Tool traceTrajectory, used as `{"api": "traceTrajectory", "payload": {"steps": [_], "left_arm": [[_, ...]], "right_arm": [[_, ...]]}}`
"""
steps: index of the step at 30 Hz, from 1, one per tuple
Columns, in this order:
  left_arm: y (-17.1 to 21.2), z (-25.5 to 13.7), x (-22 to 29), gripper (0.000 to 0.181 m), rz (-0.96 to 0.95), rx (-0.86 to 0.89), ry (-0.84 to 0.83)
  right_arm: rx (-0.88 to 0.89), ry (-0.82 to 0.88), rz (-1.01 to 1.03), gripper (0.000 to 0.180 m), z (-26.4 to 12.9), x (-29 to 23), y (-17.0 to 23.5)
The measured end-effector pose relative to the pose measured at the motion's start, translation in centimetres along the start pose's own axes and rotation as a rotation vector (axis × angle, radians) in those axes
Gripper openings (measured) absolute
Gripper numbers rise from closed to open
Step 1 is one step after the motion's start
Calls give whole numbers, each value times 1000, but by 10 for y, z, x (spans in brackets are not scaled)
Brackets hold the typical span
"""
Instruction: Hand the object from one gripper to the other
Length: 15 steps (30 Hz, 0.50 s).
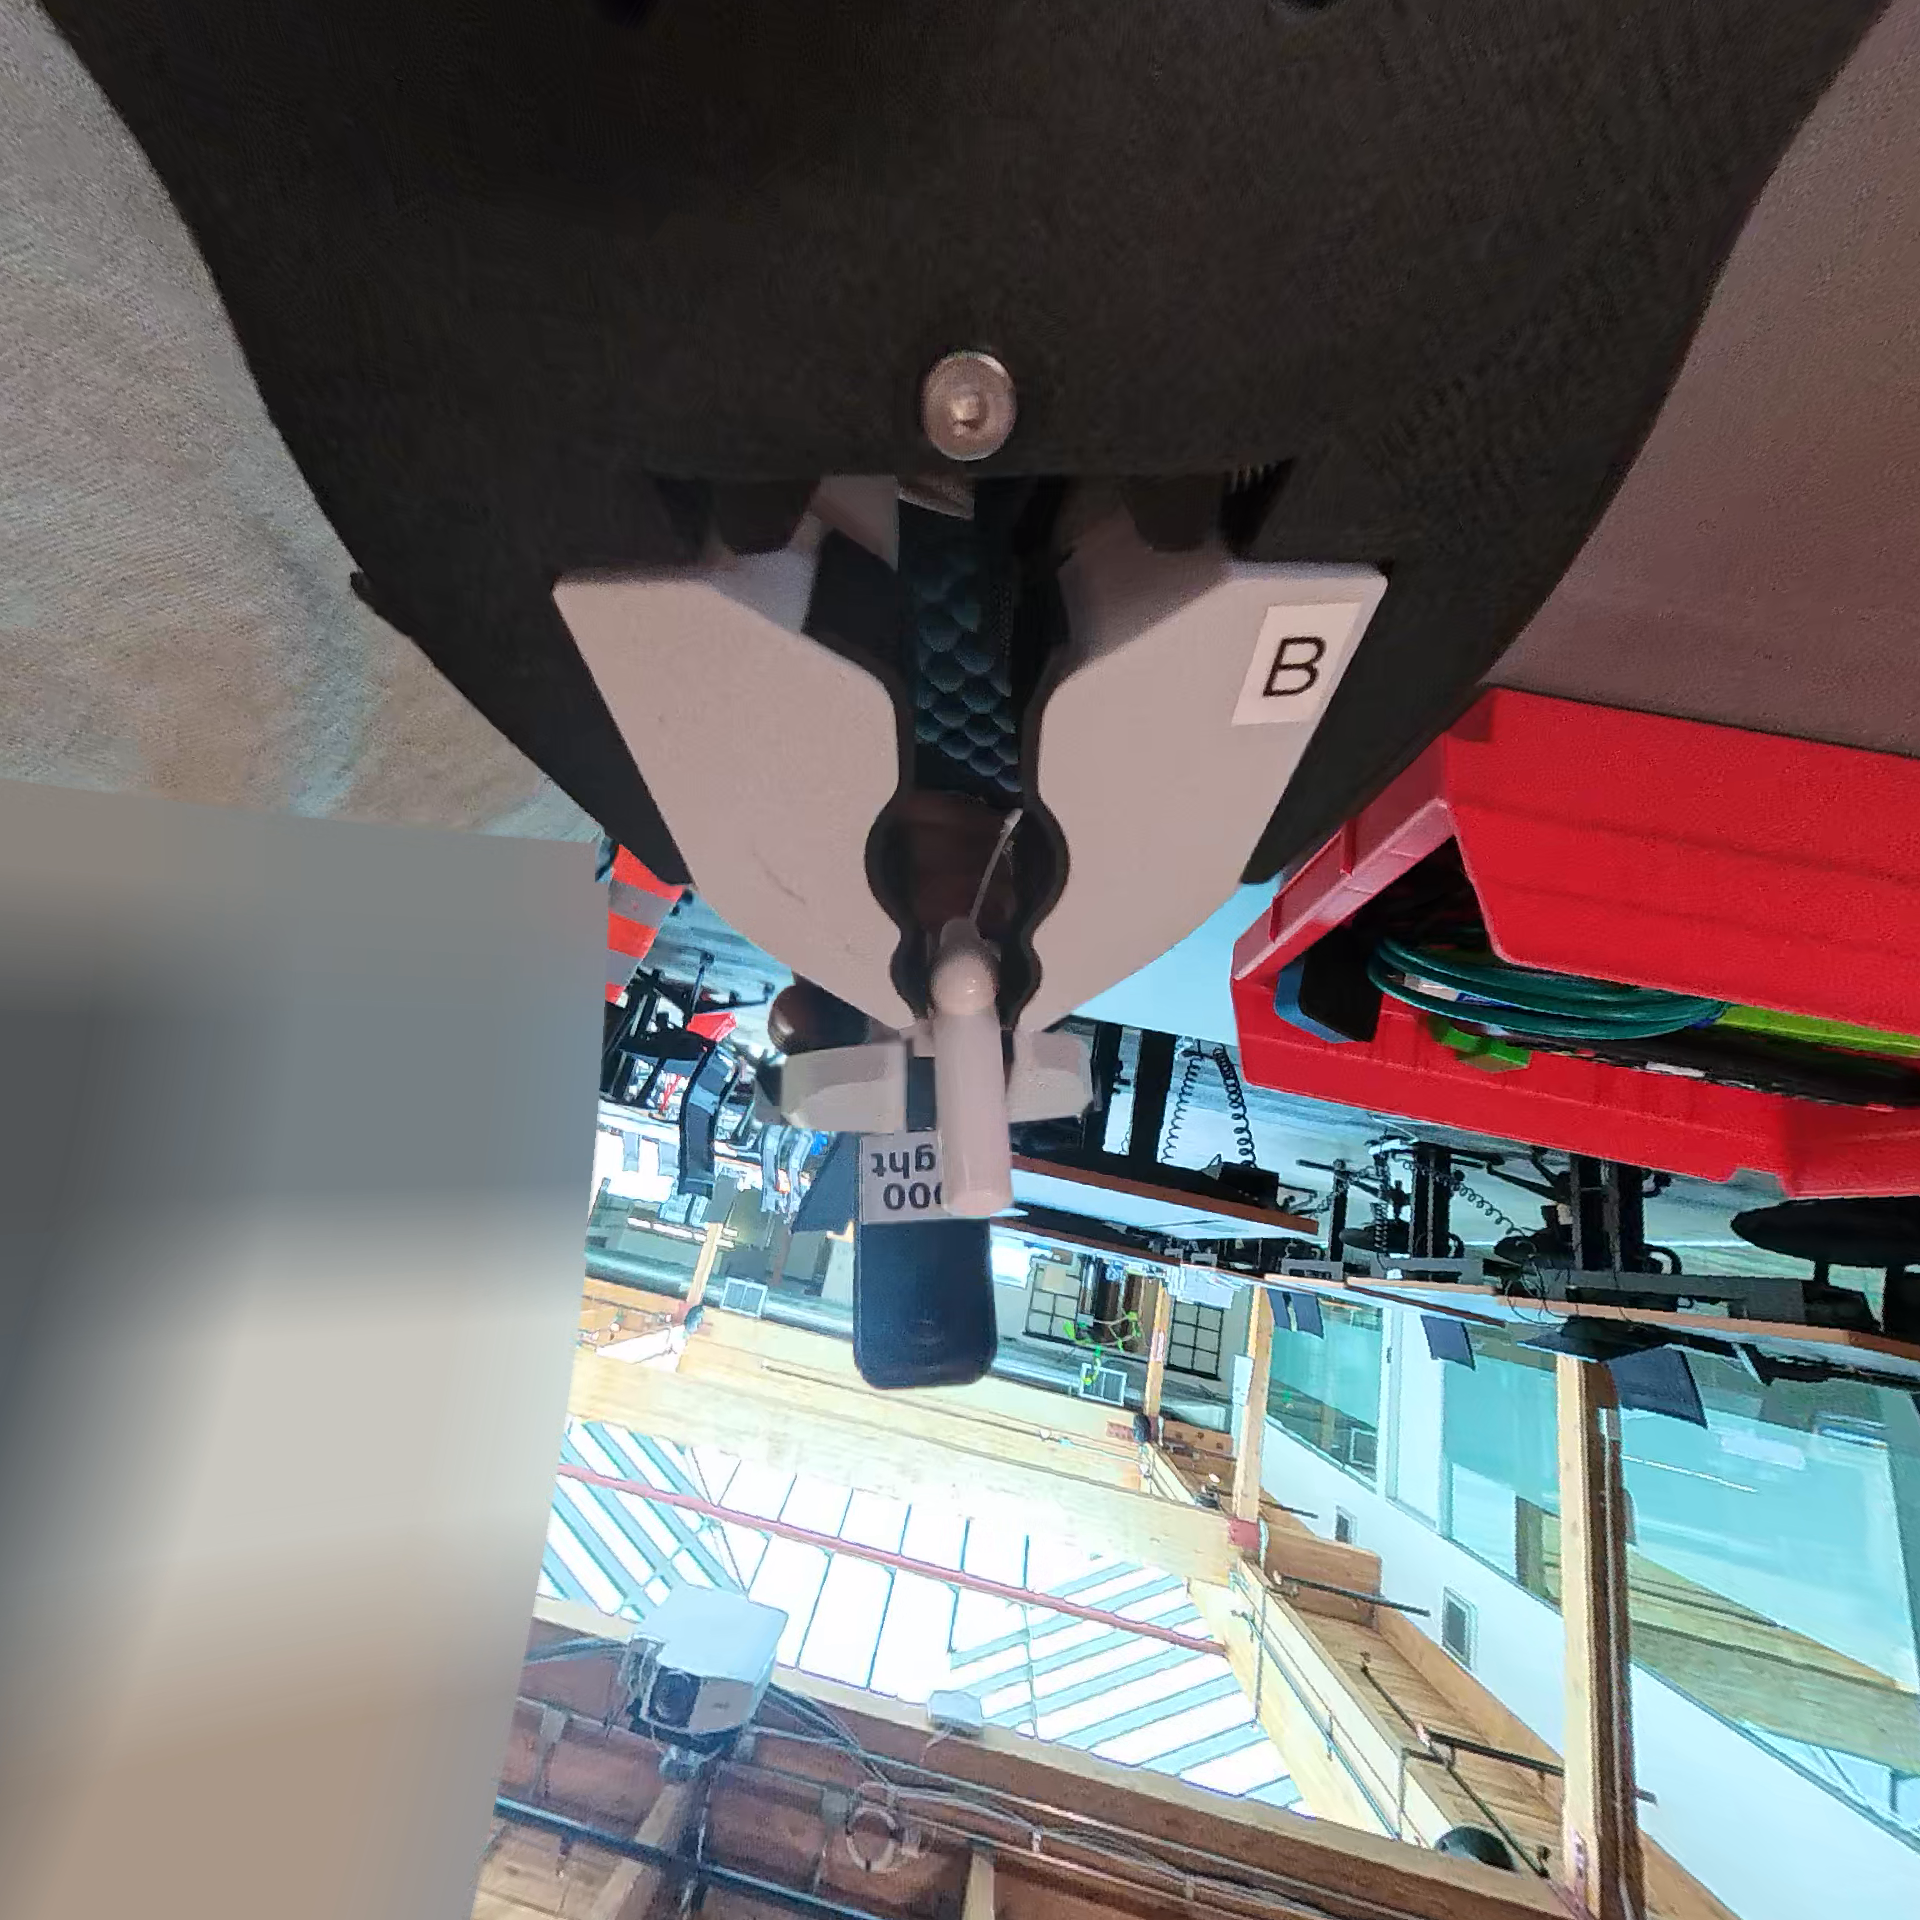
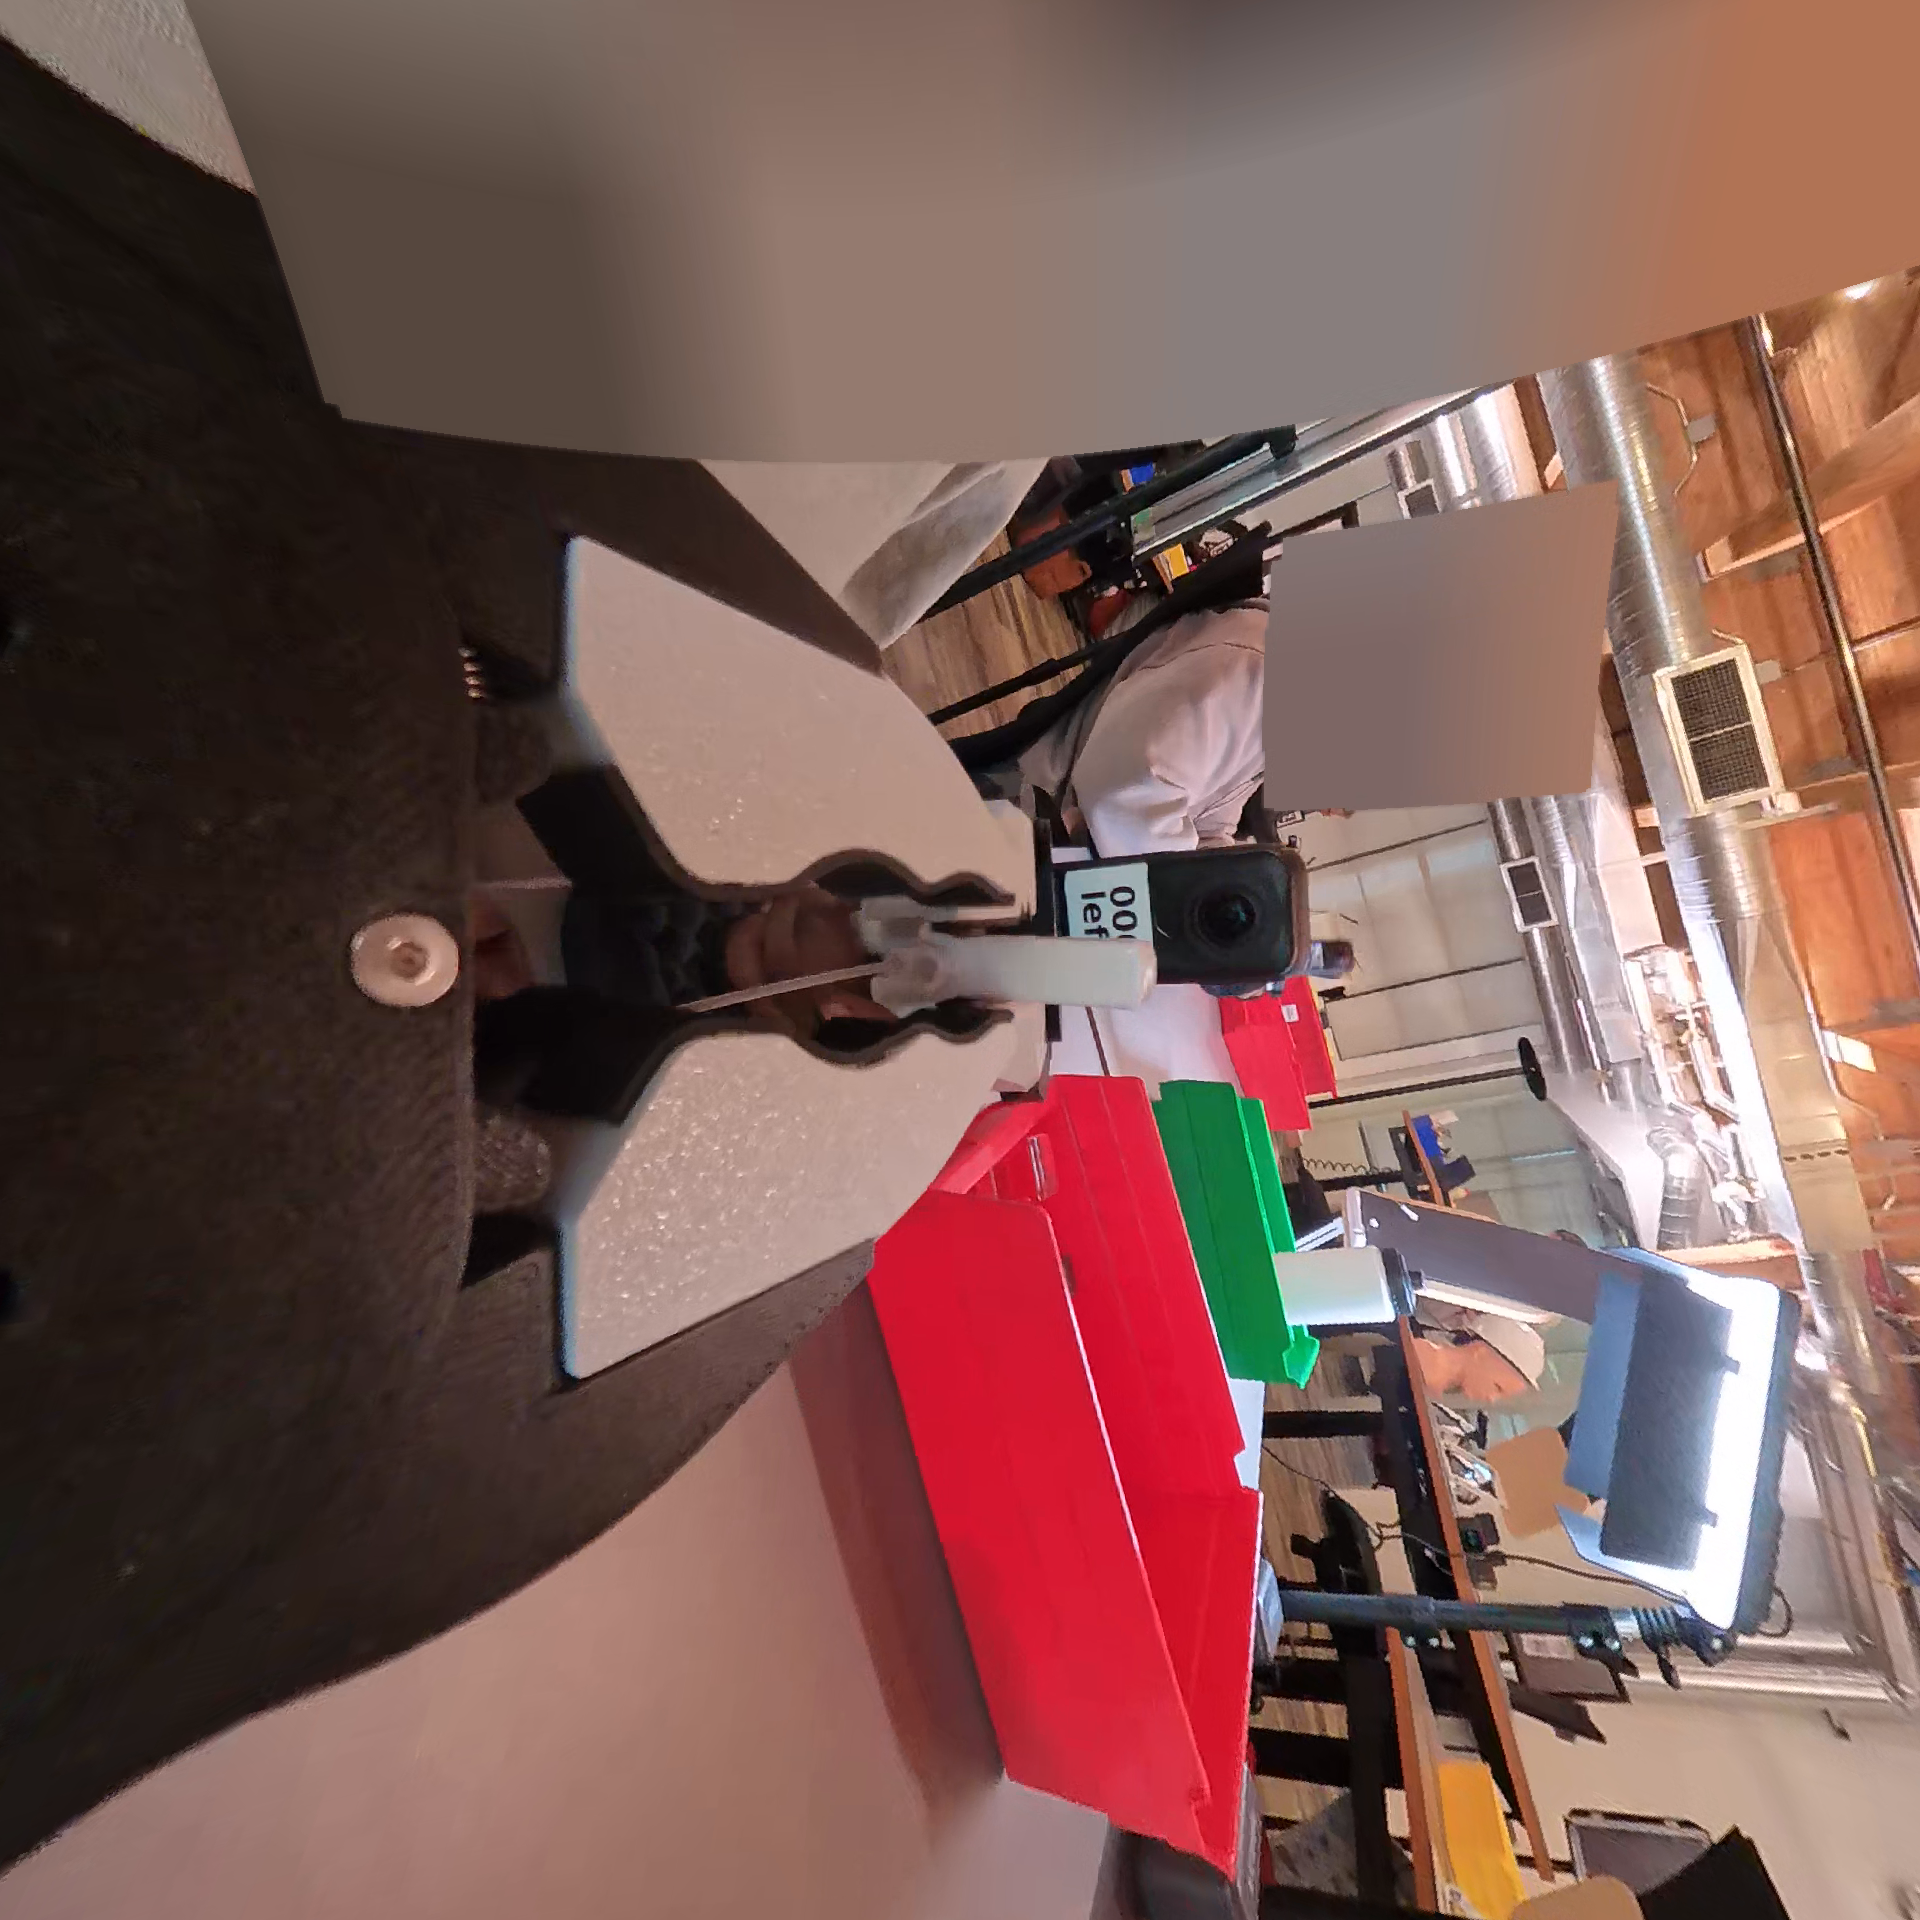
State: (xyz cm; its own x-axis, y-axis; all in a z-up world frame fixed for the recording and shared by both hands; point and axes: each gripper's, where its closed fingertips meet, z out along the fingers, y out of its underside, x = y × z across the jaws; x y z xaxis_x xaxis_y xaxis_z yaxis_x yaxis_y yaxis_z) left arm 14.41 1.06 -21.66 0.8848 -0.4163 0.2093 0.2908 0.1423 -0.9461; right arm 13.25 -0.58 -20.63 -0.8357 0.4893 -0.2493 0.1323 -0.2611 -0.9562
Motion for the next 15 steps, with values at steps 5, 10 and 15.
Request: {"api": "traceTrajectory", "payload": {"steps": [5, 10, 15], "left_arm": [[3, -3, 2, 27, 42, -60, 8], [-22, -18, -1, 35, 66, 21, -34], [-8, -10, 8, 12, 110, -67, 9]], "right_arm": [[-25, 4, -20, 11, -1, 0, 2], [-159, 41, -126, 11, 0, 0, 19], [-208, 25, -142, 11, 8, -6, 28]]}}
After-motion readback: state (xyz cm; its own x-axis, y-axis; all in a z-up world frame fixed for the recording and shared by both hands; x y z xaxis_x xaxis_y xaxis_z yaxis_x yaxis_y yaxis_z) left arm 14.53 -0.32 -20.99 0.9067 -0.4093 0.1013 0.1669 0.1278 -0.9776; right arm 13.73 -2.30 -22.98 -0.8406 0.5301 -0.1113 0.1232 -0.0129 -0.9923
